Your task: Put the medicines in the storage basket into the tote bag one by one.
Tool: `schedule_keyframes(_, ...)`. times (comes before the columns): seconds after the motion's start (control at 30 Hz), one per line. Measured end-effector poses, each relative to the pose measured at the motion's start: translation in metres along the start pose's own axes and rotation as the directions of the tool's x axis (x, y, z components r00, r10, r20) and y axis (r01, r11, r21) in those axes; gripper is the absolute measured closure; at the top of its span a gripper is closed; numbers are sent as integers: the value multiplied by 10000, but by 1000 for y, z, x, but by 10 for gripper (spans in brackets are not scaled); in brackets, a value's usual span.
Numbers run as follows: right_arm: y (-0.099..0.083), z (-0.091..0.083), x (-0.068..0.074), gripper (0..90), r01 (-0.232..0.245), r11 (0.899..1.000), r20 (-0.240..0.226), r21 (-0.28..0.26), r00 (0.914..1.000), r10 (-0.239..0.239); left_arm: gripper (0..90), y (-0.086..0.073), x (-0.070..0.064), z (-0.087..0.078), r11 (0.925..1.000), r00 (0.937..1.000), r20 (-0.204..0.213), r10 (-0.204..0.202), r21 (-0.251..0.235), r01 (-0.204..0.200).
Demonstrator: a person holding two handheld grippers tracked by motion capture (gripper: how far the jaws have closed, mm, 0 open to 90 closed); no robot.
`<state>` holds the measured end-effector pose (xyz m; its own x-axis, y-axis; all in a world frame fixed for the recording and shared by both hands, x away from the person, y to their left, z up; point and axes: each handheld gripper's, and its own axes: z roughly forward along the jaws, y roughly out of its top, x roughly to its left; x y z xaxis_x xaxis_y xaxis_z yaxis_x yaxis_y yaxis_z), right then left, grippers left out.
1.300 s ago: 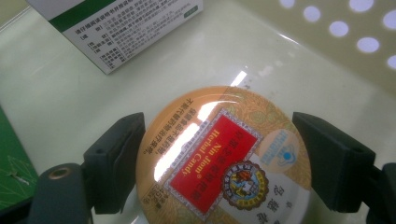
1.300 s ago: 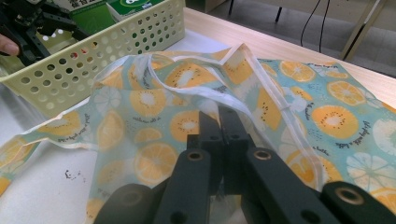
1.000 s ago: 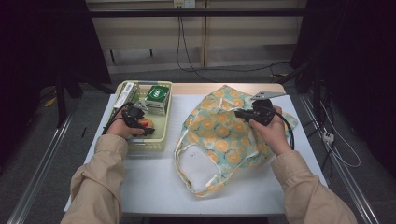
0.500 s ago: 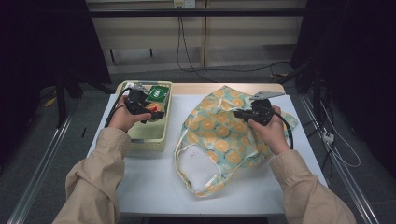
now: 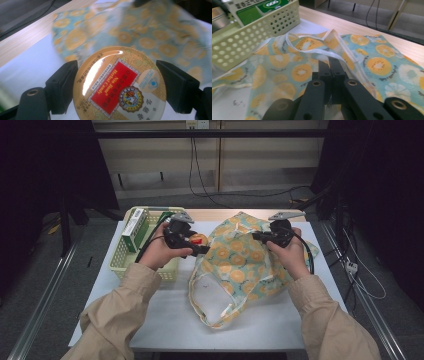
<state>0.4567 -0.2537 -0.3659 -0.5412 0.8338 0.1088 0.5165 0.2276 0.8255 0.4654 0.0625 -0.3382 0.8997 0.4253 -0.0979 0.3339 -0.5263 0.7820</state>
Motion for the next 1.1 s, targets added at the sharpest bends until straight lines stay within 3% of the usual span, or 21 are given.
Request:
schedule_keyframes(0.13, 2, 2, -5, 900, -331, 9993, 52, -157, 9994, 332, 207, 5, -15, 20, 9991, 9993, 138, 339, 234, -342)
schedule_keyframes(0.33, 3, 3, -3, 900, -366, 9991, 40, -204, 9993, 367, 207, 3, -21, 58, 9980, 9992, 331, 224, 576, -243)
schedule_keyframes(0.47, 2, 4, -2, 900, -337, 9993, 20, -166, 9994, 337, 207, 3, -26, 80, 9975, 9995, 273, 172, 679, -190)
schedule_keyframes(0.53, 1, 3, -2, 900, -344, 9993, -9, -172, 9994, 344, 207, 2, -27, 90, 9983, 9991, 434, 6, 574, -31)
schedule_keyframes(0.6, 1, 3, -3, 900, -335, 9993, -11, -141, 9994, 335, 207, 2, -26, 97, 9966, 9993, 305, 211, 785, -234)
schedule_keyframes(0.67, 0, 3, -3, 900, -353, 9993, -15, -134, 9994, 353, 207, 1, -27, 103, 9976, 9993, 374, 40, 687, -66)
schedule_keyframes(0.9, -3, 6, -5, 900, -450, 9989, -94, -154, 9989, 449, 207, 2, -23, 119, 9955, 9996, 98, 262, 909, -270)
schedule_keyframes(1.03, -6, 6, -6, 900, -556, 9983, -125, -174, 9984, 554, 207, 3, -20, 128, 9954, 10000, -10, 30, 957, -29)
schedule_keyframes(1.1, -7, 6, -6, 900, -555, 9983, -125, -183, 9984, 553, 207, 3, -17, 132, 9947, 9998, -178, 99, 1027, -80)
